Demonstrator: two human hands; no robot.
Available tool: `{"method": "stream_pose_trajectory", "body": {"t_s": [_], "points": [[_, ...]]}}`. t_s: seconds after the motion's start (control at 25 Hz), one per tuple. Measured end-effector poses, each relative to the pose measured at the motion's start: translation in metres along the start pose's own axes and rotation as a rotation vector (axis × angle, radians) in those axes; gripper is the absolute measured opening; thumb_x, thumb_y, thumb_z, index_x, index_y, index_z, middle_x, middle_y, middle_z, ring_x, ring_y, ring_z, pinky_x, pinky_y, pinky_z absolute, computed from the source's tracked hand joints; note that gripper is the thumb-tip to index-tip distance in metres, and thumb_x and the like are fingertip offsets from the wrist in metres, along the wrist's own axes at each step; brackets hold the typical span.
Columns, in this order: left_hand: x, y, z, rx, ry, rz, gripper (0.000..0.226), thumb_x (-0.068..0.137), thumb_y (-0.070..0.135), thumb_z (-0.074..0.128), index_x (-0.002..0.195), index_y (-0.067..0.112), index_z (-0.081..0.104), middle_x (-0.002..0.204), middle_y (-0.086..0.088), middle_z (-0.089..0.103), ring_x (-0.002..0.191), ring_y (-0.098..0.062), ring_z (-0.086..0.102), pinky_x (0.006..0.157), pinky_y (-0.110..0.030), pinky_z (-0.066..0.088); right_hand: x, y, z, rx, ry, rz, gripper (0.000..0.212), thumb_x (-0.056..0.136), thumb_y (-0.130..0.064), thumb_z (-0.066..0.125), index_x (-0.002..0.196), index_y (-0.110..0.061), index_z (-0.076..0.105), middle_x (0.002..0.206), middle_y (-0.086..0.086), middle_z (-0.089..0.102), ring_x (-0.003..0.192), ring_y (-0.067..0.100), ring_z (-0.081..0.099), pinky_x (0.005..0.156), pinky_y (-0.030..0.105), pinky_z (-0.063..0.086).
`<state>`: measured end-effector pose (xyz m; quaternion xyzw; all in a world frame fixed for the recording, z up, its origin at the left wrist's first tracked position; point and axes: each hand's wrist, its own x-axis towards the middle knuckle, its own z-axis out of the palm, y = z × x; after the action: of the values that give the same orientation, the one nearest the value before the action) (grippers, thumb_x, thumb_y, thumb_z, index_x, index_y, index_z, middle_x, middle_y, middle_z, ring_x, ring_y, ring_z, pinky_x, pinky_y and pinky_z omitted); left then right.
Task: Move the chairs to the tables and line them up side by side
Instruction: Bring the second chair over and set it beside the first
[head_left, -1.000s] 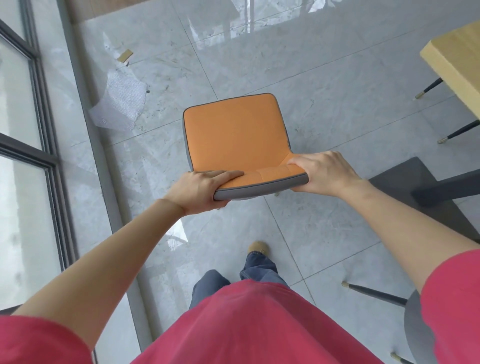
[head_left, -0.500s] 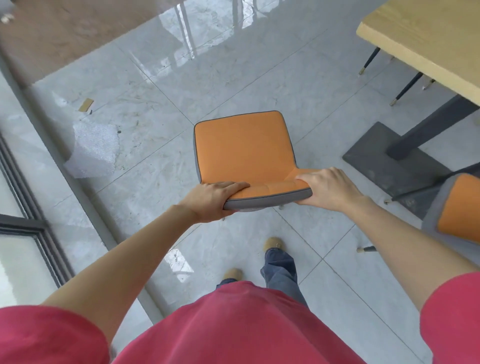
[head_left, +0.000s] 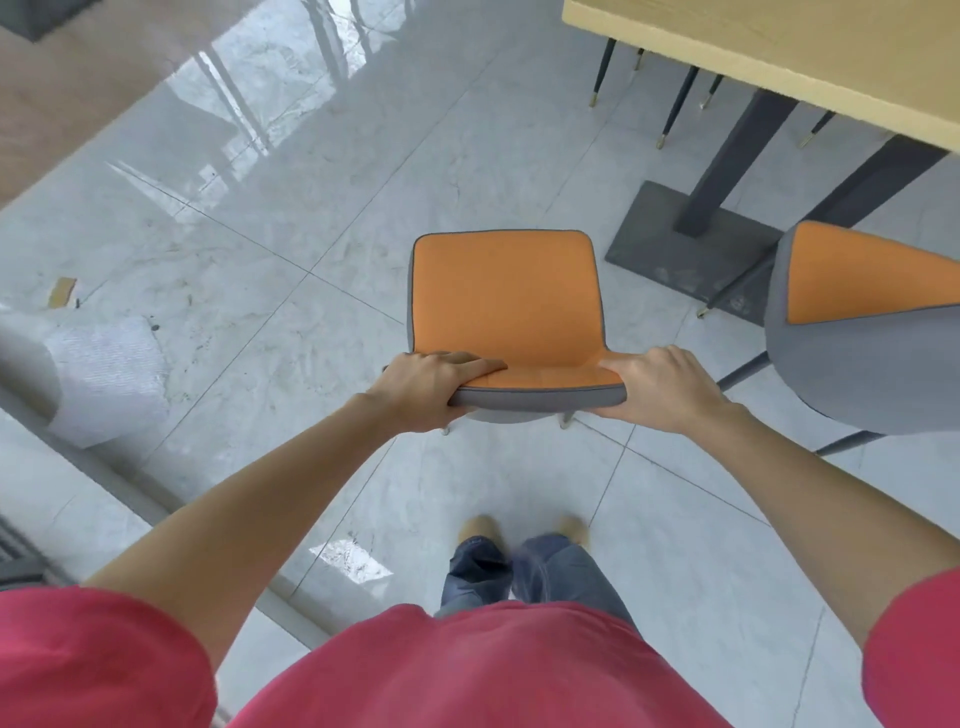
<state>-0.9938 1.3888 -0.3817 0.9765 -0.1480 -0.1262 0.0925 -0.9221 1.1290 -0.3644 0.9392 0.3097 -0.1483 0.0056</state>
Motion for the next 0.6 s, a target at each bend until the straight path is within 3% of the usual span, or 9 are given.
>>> {"method": "stream_pose_trajectory", "body": {"t_s": [0.08,0.24,0.32,0.48,0.56,0.6], "points": [[0.01,0.014,0.002,0.025,-0.026,0.062,0.051,0.09,0.03,0.046,0.138,0.037,0.03,0.136,0.011,0.049,0.11,-0.022,0.056,0.074,-0.04,0.055,-0.019,0.01,0.003,0.023,0.004,0.055,0.037,0.076,-0.053,0.062,0.094,-0.022,0.068,0.056,0.003,0.051,0.055,0.023,0.041,0.059,0.031,0.048],[0.029,0.041,0.005,0.034,-0.062,0.147,0.054,0.089,0.029,0.049,0.138,0.038,0.029,0.134,0.01,0.05,0.111,-0.021,0.054,0.073,-0.041,0.055,-0.049,0.032,0.008,0.031,0.014,0.111,0.038,0.074,-0.053,0.066,0.092,-0.019,0.069,0.066,0.011,0.066,0.057,0.028,0.046,0.056,0.027,0.033],[0.035,0.051,0.007,0.054,-0.061,0.191,0.055,0.088,0.032,0.051,0.138,0.038,0.03,0.132,0.011,0.052,0.11,-0.021,0.054,0.072,-0.041,0.055,-0.06,0.039,0.012,0.045,0.037,0.14,0.037,0.074,-0.051,0.067,0.09,-0.017,0.068,0.068,0.012,0.067,0.061,0.032,0.054,0.056,0.028,0.035],[0.051,0.062,0.007,0.076,-0.056,0.275,0.054,0.088,0.033,0.051,0.137,0.039,0.031,0.129,0.012,0.054,0.11,-0.019,0.055,0.069,-0.033,0.053,-0.078,0.048,0.018,0.1,0.072,0.223,0.032,0.075,-0.048,0.067,0.084,-0.017,0.067,0.058,0.007,0.055,0.056,0.024,0.037,0.058,0.034,0.043],[0.06,0.066,0.006,0.093,-0.065,0.304,0.054,0.088,0.033,0.051,0.137,0.04,0.031,0.13,0.013,0.054,0.111,-0.016,0.055,0.068,-0.03,0.049,-0.084,0.052,0.02,0.103,0.1,0.241,0.031,0.075,-0.047,0.067,0.084,-0.018,0.067,0.053,0.001,0.043,0.055,0.024,0.037,0.057,0.032,0.039],[0.065,0.068,0.005,0.096,-0.062,0.313,0.054,0.088,0.033,0.052,0.137,0.041,0.031,0.131,0.014,0.053,0.111,-0.016,0.055,0.068,-0.03,0.048,-0.086,0.055,0.021,0.097,0.105,0.246,0.031,0.076,-0.047,0.066,0.085,-0.018,0.068,0.054,0.002,0.046,0.054,0.025,0.039,0.057,0.031,0.036]]}}
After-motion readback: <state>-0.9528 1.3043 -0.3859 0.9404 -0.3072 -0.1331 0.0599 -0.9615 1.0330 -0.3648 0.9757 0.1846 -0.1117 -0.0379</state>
